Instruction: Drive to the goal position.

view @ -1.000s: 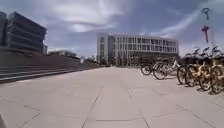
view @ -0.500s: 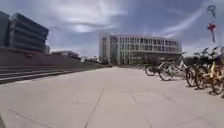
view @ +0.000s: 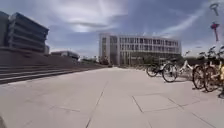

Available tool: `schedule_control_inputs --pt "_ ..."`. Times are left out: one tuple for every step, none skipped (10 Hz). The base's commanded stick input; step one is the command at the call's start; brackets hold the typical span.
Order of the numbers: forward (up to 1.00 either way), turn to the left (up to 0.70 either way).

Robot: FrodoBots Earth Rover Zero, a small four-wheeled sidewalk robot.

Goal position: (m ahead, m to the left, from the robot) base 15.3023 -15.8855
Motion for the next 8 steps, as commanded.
schedule_control_inputs --pt "0.60 0.00" --pt "0.60 -0.02" --pt "0.60 -0.05" --pt "0.60 -0.08" --pt "0.60 -0.09" --pt "0.60 -0.01" --pt "0.60 0.00" --pt "0.60 0.00"
